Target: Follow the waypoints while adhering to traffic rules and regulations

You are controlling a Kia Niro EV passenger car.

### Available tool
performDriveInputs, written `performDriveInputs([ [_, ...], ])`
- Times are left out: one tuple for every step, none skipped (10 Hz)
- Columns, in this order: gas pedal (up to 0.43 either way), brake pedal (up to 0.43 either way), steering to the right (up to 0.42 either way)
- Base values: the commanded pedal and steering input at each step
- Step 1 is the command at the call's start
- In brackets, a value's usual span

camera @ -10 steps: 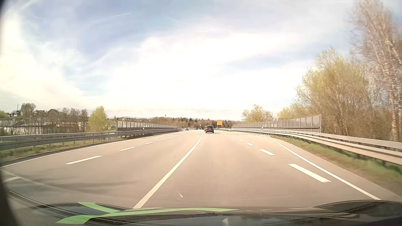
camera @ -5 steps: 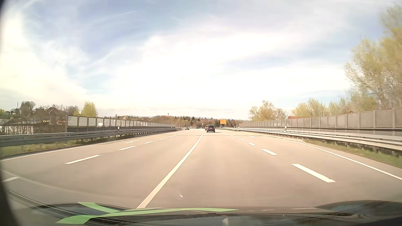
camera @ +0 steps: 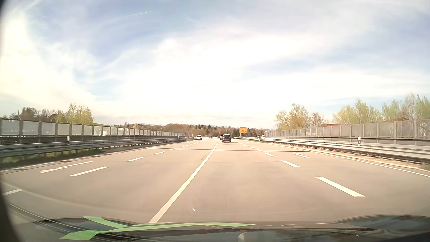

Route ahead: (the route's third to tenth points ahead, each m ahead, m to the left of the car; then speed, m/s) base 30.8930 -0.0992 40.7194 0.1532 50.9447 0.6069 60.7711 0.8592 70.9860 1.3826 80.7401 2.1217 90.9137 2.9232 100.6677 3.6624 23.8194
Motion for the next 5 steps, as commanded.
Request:
performDriveInputs([
  [0.0, 0.0, -0.006],
  [0.0, 0.0, -0.005],
  [0.0, 0.0, -0.004],
  [0.0, 0.0, -0.004],
  [0.008, 0.0, -0.004],
])
